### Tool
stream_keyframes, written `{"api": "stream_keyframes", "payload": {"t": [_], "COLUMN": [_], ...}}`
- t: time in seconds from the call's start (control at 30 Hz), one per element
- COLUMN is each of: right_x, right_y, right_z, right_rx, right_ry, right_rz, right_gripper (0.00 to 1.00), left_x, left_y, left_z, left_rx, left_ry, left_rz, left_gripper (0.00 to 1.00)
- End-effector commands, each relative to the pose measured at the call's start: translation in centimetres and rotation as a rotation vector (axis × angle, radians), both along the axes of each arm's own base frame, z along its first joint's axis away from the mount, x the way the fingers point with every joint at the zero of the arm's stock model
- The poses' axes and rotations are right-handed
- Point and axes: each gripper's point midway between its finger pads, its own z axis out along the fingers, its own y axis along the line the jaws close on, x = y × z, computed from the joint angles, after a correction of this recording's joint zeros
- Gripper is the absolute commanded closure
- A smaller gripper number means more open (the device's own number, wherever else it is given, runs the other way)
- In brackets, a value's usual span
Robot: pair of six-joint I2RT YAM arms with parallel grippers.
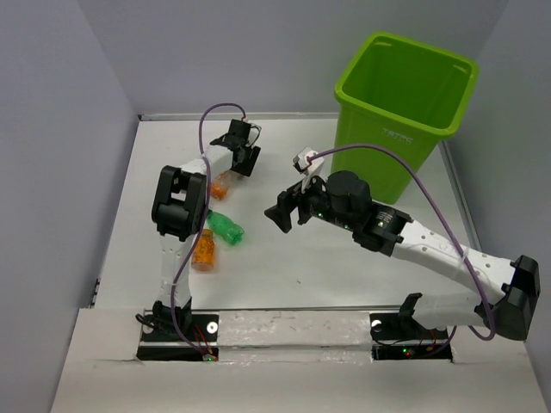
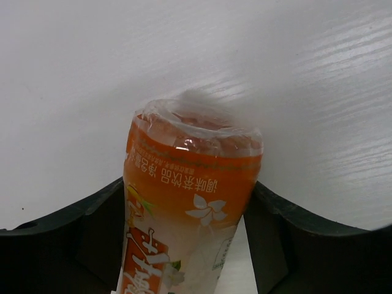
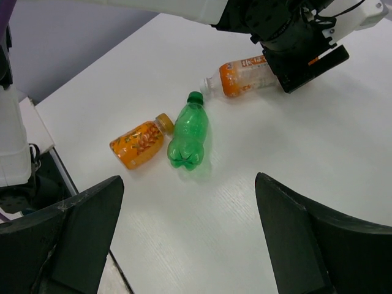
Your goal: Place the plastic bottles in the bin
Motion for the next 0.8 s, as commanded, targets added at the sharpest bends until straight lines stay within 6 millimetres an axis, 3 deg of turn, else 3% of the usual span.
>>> {"api": "stream_keyframes", "payload": {"t": [0.0, 0.13, 0.17, 0.23, 0.27, 0.3, 0.37, 0.4, 0.43, 0.47, 0.53, 0.57, 0.63, 0.77], "right_x": [0.2, 0.1, 0.1, -0.1, -0.1, -0.2, -1.0, -1.2, -1.6, -2.1, -2.8, -3.2, -3.9, -4.6], "right_y": [0.2, -0.9, -1.2, -1.9, -2.2, -2.5, -3.1, -3.5, -4.0, -4.5, -5.3, -5.4, -5.9, -6.5], "right_z": [-0.5, -1.8, -2.2, -3.3, -3.8, -4.3, -6.0, -6.7, -6.7, -8.5, -9.7, -10.0, -11.0, -12.7], "right_rx": [0.003, -0.013, -0.017, -0.032, -0.042, -0.049, -0.065, -0.069, -0.058, -0.075, -0.076, -0.07, -0.059, -0.067], "right_ry": [0.004, 0.019, 0.025, 0.037, 0.046, 0.054, 0.08, 0.092, 0.096, 0.127, 0.152, 0.166, 0.195, 0.231], "right_rz": [-0.024, -0.061, -0.073, -0.091, -0.099, -0.105, -0.106, -0.112, -0.114, -0.119, -0.123, -0.115, -0.11, -0.126], "right_gripper": [0.07, 0.07, 0.07, 0.07, 0.07, 0.07, 0.07, 0.07, 0.07, 0.07, 0.08, 0.09, 0.1, 0.1], "left_x": [1.4, 2.3, 2.5, 2.7, 2.8, 2.6, 1.7, 0.6, -0.1, -1.0, -3.0, -4.3, -6.6, -11.6], "left_y": [0.0, -0.8, -1.0, -1.7, -2.1, -2.9, -4.2, -5.3, -5.9, -6.8, -8.6, -9.1, -11.4, -15.3], "left_z": [3.3, 7.7, 10.5, 13.6, 17.0, 18.7, 24.4, 28.3, 30.3, 32.3, 36.0, 39.3, 42.4, 50.6], "left_rx": [-0.022, -0.087, -0.114, -0.172, -0.215, -0.275, -0.377, -0.468, -0.514, -0.573, -0.67, -0.729, -0.805, -0.976], "left_ry": [-0.07, -0.153, -0.208, -0.265, -0.324, -0.343, -0.44, -0.5, -0.531, -0.557, -0.609, -0.666, -0.693, -0.851], "left_rz": [0.02, 0.024, 0.024, 0.022, 0.014, -0.003, -0.045, -0.09, -0.118, -0.15, -0.237, -0.264, -0.339, -0.48], "left_gripper": [0.29, 0.46, 0.49, 0.56, 0.56, 0.56, 0.56, 0.56, 0.56, 0.56, 0.56, 0.56, 0.56, 0.58]}}
